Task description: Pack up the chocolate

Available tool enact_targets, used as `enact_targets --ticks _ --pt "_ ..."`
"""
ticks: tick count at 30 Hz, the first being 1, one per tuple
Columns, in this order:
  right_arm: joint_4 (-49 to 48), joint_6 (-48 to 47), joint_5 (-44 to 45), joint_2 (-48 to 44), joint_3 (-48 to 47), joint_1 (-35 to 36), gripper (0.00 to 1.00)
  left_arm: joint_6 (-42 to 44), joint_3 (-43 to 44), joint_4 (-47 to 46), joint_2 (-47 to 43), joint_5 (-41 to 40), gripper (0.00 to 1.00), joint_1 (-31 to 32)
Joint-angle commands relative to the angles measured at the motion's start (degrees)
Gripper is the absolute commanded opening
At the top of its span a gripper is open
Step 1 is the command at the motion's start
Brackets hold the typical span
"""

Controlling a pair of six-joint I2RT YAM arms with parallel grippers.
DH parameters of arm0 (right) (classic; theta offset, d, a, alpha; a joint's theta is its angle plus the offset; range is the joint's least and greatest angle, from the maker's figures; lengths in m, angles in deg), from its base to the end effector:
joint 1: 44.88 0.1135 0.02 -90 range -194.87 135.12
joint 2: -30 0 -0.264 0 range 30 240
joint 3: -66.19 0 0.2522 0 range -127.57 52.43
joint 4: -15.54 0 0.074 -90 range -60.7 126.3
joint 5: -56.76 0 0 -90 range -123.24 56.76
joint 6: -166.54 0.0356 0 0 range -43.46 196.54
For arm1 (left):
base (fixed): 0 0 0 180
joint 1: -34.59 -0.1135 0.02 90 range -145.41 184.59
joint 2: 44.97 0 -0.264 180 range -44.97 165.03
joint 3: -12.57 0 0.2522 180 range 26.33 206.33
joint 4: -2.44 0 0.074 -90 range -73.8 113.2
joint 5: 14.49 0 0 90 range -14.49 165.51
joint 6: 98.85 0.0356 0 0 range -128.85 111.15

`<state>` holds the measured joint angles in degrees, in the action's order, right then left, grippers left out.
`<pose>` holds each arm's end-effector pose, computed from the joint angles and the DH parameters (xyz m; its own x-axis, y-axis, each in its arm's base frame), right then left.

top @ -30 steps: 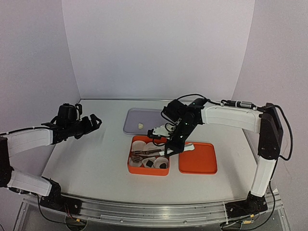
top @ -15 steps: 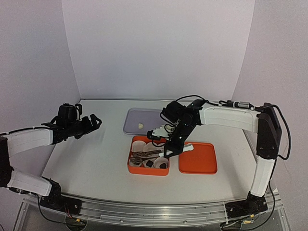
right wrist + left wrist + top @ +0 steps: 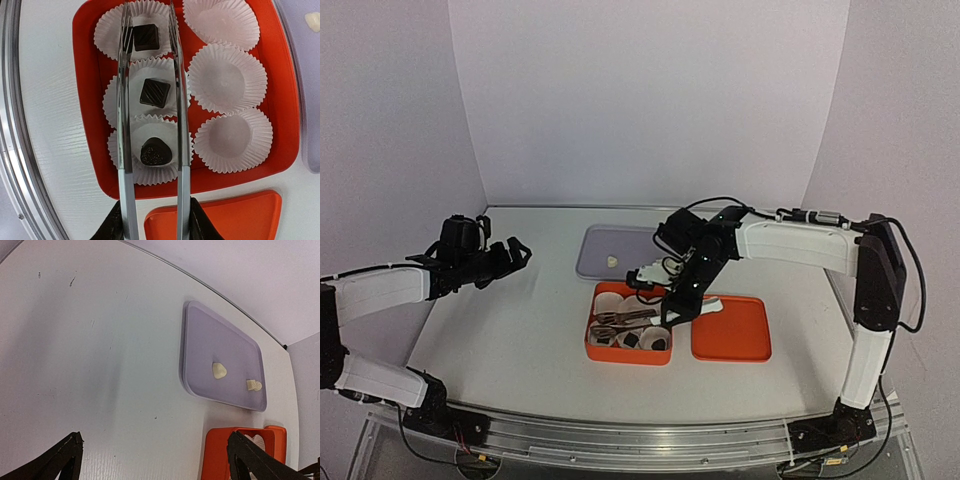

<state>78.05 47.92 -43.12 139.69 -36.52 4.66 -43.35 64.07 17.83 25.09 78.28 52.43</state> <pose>0.2533 0.3064 0.2293 -0.1558 -0.9099 -0.3845 -0.9834 0.1797 -0.0268 0.2469 -0.0813 0.2202 -0.6331 -0.3906 -0.6683 -0.0175 0.8704 -0.4921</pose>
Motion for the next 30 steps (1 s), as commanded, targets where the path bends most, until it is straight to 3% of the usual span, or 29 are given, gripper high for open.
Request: enact_targets --ticks 1,7,14,21,26,30 --pt "-1.29 -0.87 0.66 -6.19 -0.18 0.24 0.33 0.58 0.37 -0.48 -0.27 -0.06 1.00 0.12" --pt "-1.29 -2.34 2.08 -11.08 1.43 0.26 0.32 0.31 0.47 -1.40 0.80 1.00 1.00 0.08" --pt "-2.42 -1.06 12.49 -13.95 0.92 -1.22 0.31 0.04 0.83 -3.60 1.75 1.60 1.00 0.09" --pt "-5.53 15.24 22.34 -8.34 -5.40 -11.50 0.31 -0.31 0.57 -3.94 1.19 1.31 1.00 0.08" --pt "-4.72 25.65 27.15 -1.87 -7.84 -13.17 0.32 -0.33 0.65 -3.58 1.36 0.80 1.00 0.12" --pt "-3.02 26.95 28.73 1.72 -9.40 -13.67 0.33 0.07 1.59 -2.38 2.20 0.73 1.00 0.09"
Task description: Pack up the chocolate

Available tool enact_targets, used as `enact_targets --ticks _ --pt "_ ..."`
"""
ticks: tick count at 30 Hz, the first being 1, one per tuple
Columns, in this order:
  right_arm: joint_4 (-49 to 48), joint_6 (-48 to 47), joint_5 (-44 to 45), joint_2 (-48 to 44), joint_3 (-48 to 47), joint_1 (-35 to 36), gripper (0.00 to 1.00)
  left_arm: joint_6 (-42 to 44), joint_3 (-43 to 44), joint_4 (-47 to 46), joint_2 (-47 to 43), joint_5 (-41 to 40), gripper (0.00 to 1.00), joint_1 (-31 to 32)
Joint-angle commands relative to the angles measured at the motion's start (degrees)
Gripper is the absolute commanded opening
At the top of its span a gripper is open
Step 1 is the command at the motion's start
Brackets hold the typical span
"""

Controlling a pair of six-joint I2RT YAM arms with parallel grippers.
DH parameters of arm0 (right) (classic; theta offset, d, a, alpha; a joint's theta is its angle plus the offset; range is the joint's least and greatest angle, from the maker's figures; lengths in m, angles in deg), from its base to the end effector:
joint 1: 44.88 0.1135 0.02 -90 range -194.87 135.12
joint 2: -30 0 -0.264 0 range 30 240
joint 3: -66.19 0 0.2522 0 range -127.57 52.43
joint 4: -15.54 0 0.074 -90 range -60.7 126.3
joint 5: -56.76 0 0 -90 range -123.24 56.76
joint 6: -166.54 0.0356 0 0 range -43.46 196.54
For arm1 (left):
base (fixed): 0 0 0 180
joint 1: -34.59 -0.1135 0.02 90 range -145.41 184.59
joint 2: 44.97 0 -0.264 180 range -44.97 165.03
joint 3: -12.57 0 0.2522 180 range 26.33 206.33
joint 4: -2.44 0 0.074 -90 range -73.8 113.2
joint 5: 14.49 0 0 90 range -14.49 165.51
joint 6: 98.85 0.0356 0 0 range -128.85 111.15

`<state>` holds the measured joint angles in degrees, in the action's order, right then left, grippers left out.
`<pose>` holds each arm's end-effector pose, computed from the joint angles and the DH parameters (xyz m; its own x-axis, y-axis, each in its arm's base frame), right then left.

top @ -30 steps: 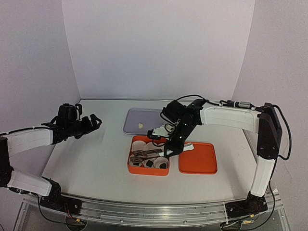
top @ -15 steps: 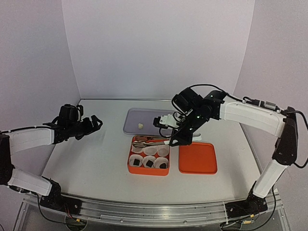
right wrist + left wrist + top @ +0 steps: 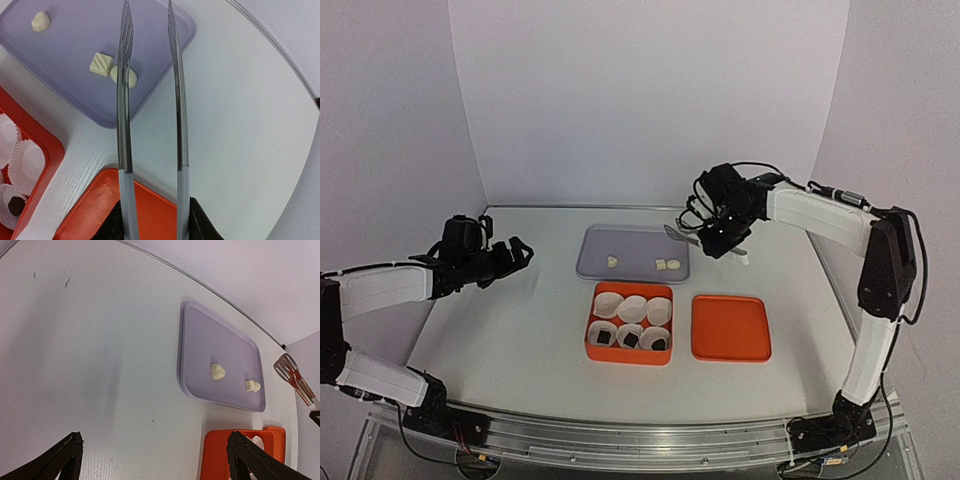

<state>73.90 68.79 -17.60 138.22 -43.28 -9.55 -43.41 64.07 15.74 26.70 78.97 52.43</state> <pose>0.3429 0.2313 0.2788 -0.6198 -0.5985 -0.5075 -0.5258 0.7969 -0.2975 0.2517 -0.0833 0.2167 -0.6330 -0.3911 -0.6681 -0.0065 0.8656 -0.5006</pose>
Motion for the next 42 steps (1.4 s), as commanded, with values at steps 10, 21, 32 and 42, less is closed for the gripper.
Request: enact_targets --ticks 10,21,32,42 --pt "1.30 -6.79 -1.22 2.37 1.21 -1.57 0.33 0.09 0.86 0.10 0.70 -0.11 1.00 0.09" --pt "0.18 -11.71 -9.26 0.39 2.35 -4.98 0.34 -0.53 0.49 -0.01 1.41 -0.28 1.00 0.09" --pt "-2.32 -15.46 -15.16 -1.39 3.30 -7.28 0.34 -1.29 1.02 -0.78 3.92 0.06 1.00 0.08" --pt "-1.94 -24.11 -21.50 -0.60 5.29 -9.87 0.36 -1.91 2.45 -0.13 5.53 -0.30 1.00 0.08"
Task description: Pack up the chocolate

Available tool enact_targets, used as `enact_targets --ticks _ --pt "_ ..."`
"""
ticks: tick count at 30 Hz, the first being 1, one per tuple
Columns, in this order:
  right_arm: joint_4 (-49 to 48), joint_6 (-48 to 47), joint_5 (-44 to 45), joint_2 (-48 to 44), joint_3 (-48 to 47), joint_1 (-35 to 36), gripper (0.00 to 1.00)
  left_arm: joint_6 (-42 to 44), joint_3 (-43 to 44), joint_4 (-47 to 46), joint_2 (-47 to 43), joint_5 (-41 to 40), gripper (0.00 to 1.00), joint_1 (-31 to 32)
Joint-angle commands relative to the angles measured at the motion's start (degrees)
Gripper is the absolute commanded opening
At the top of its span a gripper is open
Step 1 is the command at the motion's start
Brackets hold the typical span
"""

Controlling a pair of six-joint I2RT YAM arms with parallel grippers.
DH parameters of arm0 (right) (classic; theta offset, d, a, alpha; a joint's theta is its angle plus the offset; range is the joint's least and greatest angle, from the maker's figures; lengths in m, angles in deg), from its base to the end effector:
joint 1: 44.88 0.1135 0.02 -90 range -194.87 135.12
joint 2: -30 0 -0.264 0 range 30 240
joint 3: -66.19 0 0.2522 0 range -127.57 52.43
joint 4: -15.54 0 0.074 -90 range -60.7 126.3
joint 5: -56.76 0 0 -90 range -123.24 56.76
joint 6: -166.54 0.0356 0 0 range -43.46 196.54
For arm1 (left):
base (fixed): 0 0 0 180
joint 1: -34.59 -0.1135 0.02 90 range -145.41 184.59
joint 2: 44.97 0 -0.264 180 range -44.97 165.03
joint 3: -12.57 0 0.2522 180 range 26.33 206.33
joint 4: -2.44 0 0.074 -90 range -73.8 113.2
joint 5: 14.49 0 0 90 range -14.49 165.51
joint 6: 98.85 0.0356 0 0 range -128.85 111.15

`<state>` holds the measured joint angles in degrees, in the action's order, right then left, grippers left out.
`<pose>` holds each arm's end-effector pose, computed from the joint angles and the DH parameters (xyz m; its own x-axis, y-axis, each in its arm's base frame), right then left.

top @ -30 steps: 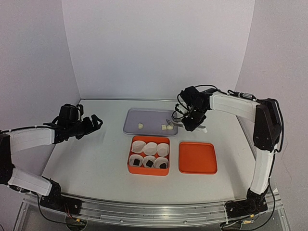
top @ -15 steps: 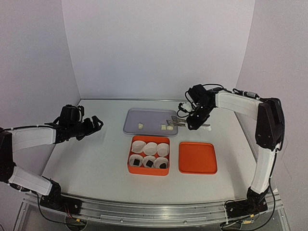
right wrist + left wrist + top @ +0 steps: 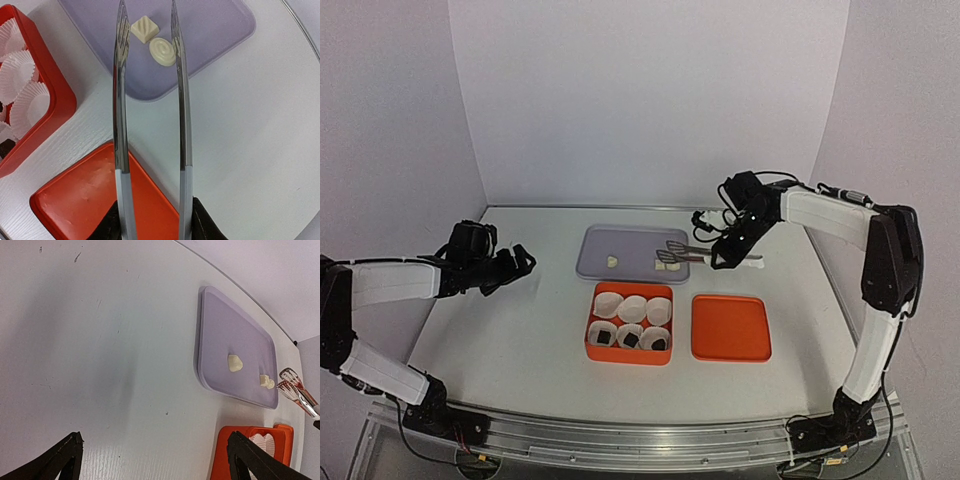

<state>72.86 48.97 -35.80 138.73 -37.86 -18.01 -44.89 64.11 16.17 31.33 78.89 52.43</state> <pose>0.3628 0.1856 0.2462 -0.4805 -0.7618 -0.4344 -0.7814 0.5969 -0.1823 0.2585 -0.0854 0.1962 -0.6848 -0.3966 -0.6113 -0.0658 0.8691 -0.4902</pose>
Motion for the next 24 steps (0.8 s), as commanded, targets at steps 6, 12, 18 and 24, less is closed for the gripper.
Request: enact_targets --ticks 6,12,18,24 --pt "-0.77 -5.38 -2.98 1.48 -1.25 -2.81 0.38 -0.66 3.56 -0.52 2.09 0.04 1.00 0.12" --pt "-0.60 -7.00 -3.37 3.70 -2.42 -3.37 0.40 -0.87 4.35 -0.58 3.33 0.16 1.00 0.08" --pt "-0.62 -7.33 -1.58 5.98 -3.78 -3.57 0.40 -0.78 4.98 -0.40 4.06 0.32 1.00 0.13" --pt "-0.32 -7.91 -1.85 6.20 -3.71 -3.72 0.35 -0.78 5.01 -0.32 3.90 0.40 1.00 0.08"
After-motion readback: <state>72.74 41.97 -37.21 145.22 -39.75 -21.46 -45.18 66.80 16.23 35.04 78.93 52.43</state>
